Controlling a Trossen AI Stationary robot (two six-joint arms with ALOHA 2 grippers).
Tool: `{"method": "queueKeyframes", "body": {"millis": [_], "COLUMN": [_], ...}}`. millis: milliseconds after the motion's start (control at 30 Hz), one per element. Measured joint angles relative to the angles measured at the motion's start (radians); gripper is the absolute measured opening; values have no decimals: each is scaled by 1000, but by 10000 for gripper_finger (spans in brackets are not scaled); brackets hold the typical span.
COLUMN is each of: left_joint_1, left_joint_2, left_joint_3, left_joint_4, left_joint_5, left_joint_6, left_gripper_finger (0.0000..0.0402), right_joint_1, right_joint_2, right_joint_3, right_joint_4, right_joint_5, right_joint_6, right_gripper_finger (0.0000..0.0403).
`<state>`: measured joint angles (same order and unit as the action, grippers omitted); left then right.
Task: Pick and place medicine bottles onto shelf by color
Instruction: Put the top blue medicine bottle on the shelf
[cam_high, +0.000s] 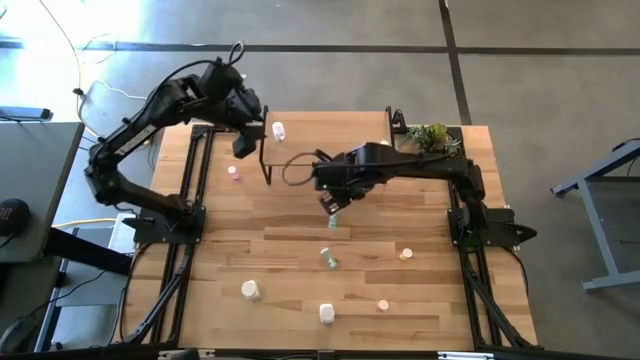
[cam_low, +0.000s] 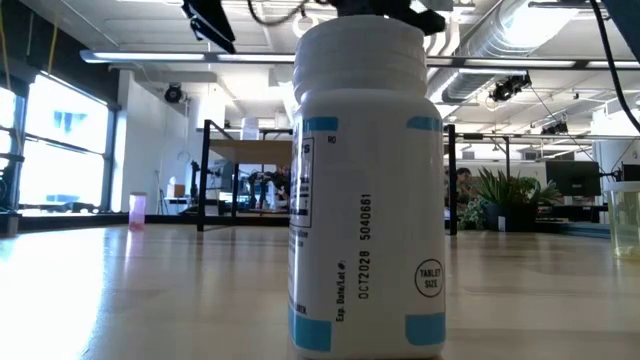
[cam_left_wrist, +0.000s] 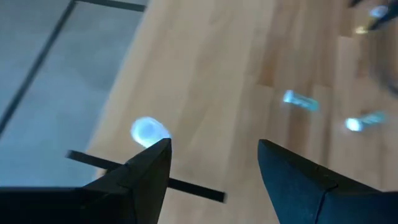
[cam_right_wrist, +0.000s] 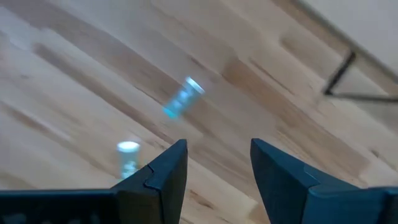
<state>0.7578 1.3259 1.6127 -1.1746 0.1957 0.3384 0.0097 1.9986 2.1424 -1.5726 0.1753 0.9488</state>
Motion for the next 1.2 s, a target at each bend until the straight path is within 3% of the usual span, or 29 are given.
{"method": "queueKeyframes", "body": {"millis": [233,533,1000,1200], "left_joint_1": [-1,-1,-1,-1], "left_joint_2": [-116,-193,-198,-198], "left_joint_3": [-200,-381,-402,-402], "left_joint_4": [114,233,253,258], "left_joint_5": [32,55,63,63], "left_joint_6": [-56,-119,-100,-100], "left_gripper_finger": [229,229,229,229], "right_joint_1": [0,-1,-1,-12], "right_joint_2": [-28,-30,-31,-31], "right_joint_3": [-174,-300,-590,-687], "right_joint_4": [48,297,683,809], "right_joint_5": [-33,-91,-127,-101], "right_joint_6": [76,129,310,384], "right_gripper_finger": [167,167,220,224]}}
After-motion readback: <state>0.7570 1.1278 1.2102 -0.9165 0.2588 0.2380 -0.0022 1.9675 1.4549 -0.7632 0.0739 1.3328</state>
